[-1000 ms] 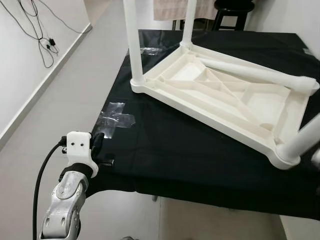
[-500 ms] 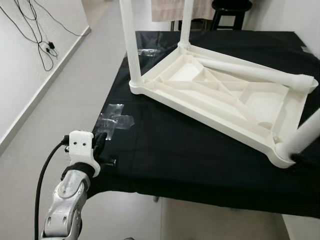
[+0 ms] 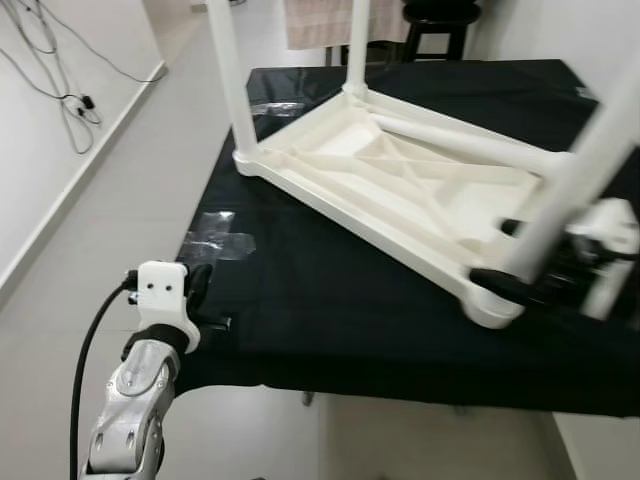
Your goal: Building children table
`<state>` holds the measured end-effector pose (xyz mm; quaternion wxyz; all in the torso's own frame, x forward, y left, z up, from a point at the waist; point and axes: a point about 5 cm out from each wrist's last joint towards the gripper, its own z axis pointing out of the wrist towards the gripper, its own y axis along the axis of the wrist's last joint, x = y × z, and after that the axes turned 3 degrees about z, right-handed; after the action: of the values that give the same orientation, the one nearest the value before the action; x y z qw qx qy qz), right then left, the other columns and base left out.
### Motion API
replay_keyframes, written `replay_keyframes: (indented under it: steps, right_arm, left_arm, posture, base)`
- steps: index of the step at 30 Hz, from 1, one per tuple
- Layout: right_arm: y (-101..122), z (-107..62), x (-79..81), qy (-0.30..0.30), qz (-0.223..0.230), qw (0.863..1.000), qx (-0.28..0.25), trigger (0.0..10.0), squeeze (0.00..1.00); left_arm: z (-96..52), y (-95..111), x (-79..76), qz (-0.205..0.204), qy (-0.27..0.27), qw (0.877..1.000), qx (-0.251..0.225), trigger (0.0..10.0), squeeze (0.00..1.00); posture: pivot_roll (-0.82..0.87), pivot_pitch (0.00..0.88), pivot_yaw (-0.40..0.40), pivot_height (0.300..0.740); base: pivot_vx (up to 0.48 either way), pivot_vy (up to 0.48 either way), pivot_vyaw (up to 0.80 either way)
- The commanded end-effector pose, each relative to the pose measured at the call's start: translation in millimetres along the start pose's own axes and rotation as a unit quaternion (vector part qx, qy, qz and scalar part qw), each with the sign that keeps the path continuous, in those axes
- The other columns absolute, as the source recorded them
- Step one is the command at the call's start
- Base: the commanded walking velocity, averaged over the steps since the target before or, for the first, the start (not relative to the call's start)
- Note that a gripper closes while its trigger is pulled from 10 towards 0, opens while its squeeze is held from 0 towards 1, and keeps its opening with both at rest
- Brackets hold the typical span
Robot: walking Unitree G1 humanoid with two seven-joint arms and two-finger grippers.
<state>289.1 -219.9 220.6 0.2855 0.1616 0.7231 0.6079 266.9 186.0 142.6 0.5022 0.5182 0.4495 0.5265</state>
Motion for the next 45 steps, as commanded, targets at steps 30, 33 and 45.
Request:
replay_keyframes:
  steps: [30, 33, 45]
  right_arm:
    - [11, 52.8, 17.2, 0.205, -0.065, 0.976, 0.034, 10.0, 0.0]
    - [-1, 41.4, -2.3, 0.199, -0.107, 0.966, 0.125, 10.0, 0.0]
    - [-8, 22.8, -38.5, 0.196, -0.178, 0.924, 0.276, 10.0, 0.0]
  left_arm:
    - [-7.5, -4, 0.5, 0.006, 0.012, 1.0, 0.014, 10.0, 0.0]
    - [-9.4, -5, -7.2, 0.005, -0.017, 1.0, 0.017, 10.0, 0.0]
    - [-21.7, -6, -33.1, 0.046, -0.136, 0.989, 0.021, 10.0, 0.0]
  posture:
    - [0.05, 0.154, 0.005, 0.74]
    - [0.05, 0.16, 0.003, 0.74]
    - [0.08, 0.161, 0.004, 0.74]
  base:
    - [0.0, 0.0, 0.0]
    - [0.0, 0.0, 0.0]
    - [0.0, 0.0, 0.0]
